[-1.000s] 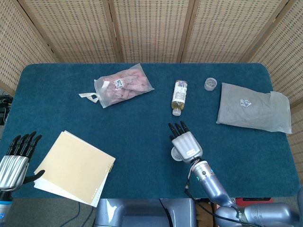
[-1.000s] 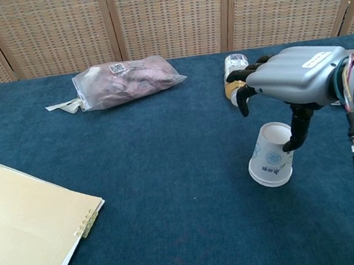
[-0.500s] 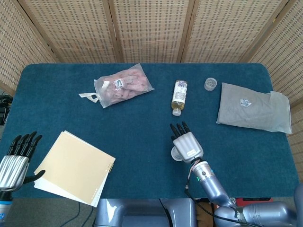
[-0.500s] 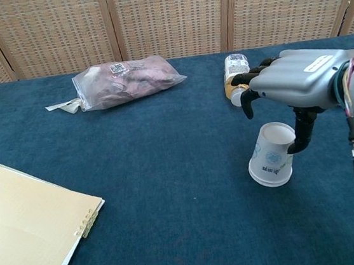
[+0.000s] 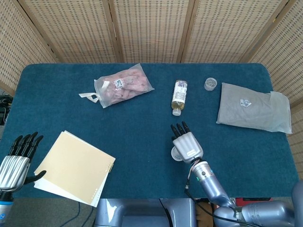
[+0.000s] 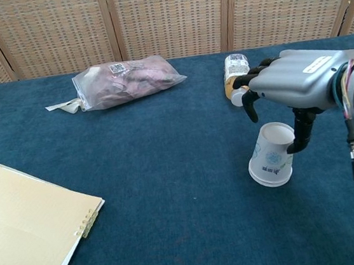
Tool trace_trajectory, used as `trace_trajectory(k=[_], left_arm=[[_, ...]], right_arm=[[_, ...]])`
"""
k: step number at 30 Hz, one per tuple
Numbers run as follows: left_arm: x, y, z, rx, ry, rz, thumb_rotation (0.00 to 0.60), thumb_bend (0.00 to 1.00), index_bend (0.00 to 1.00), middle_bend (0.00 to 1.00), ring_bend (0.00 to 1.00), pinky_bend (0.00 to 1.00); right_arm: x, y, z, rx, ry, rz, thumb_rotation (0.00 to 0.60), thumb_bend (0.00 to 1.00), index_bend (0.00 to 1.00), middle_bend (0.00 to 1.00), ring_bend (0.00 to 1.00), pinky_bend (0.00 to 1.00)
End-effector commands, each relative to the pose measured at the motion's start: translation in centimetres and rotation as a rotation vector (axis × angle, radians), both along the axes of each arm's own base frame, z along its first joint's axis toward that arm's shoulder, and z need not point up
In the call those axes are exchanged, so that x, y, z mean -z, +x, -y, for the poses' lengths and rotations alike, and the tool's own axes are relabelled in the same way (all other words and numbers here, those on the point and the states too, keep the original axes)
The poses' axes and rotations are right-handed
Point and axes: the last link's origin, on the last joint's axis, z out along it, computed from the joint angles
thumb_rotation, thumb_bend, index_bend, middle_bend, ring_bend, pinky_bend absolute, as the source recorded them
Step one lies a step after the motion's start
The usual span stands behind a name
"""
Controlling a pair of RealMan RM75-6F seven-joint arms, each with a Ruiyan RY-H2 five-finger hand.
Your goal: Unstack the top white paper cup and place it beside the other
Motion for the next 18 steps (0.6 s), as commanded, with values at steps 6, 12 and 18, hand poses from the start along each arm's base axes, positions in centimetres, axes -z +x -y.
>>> trace_trajectory(k=[6,12,18], left_arm=[[-0.07,0.03,0.01,0.003,0.003,0.002,0.6,0.15,0.0,0.0,0.0,0.0],[-0.05,0.19,0.07,0.01,0.001,0.003,0.6,0.15,0.0,0.0,0.0,0.0],[-0.01,0.28,0.1,0.014,-0.002,0.005,0.6,0.15,0.0,0.0,0.0,0.0]], right_arm=[[0.14,0.33,-0.15,-0.007,0.004,-0.002,0.6,0.18,0.38,0.08,0.0,0.0],[0.58,0.66,-0.16,-0.014,0.011,-0.025,0.6,0.18,0.39,0.09,0.0,0.0],[0.84,0.69,-0.03,-0.013,0.01,-0.033,0.6,0.18,0.39,0.08,0.0,0.0]])
